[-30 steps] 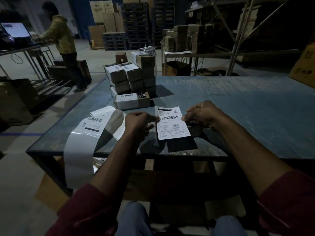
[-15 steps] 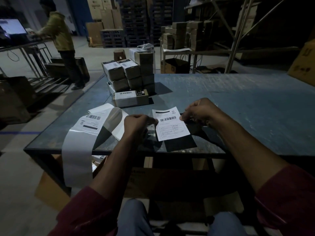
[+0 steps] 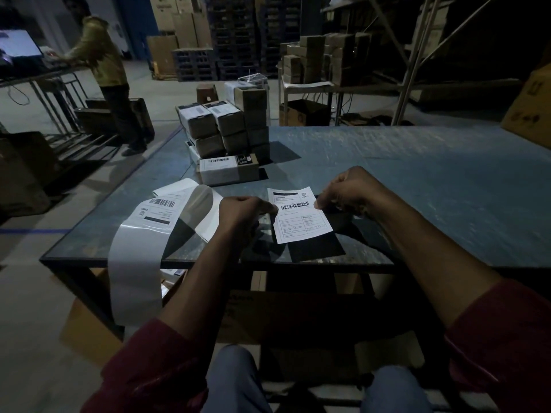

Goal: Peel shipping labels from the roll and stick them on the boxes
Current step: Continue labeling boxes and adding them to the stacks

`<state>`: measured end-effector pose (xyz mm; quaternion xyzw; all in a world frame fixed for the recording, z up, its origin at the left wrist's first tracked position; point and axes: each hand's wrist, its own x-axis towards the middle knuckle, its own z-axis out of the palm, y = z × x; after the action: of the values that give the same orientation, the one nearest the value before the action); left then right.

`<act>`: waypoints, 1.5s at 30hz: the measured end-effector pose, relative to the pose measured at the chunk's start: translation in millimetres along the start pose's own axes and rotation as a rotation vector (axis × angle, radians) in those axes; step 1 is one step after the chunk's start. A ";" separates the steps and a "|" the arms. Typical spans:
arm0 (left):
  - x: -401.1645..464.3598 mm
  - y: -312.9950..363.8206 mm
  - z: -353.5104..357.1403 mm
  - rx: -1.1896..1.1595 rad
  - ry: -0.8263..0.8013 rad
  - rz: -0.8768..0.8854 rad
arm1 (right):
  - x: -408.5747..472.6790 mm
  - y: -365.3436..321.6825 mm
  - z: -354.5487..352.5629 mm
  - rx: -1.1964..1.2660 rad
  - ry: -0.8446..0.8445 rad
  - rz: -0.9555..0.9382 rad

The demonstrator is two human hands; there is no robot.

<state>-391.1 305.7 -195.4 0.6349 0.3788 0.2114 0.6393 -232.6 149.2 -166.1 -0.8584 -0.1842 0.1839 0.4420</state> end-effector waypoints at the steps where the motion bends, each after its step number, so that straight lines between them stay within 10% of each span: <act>1: 1.1 -0.7 0.5 -0.005 -0.001 -0.004 | -0.7 -0.7 0.3 -0.012 0.003 0.001; 19: 14.8 -8.4 -0.7 -0.041 -0.048 0.055 | -5.9 0.8 -2.5 -0.100 0.009 -0.001; 25: 17.5 -12.9 8.9 0.533 0.086 0.703 | -4.6 6.9 -11.3 -0.026 -0.011 -0.042; 34: 18.8 -23.8 13.6 1.205 -0.438 1.045 | 6.1 25.1 -2.7 -0.165 0.103 -0.227; 45: 28.8 -44.1 -14.7 1.128 -0.507 1.339 | 7.4 31.7 -6.8 -0.234 0.111 -0.303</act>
<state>-393.5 332.3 -243.1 0.9681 -0.1736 0.1759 0.0415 -218.0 130.8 -189.7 -0.8753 -0.3067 0.0450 0.3712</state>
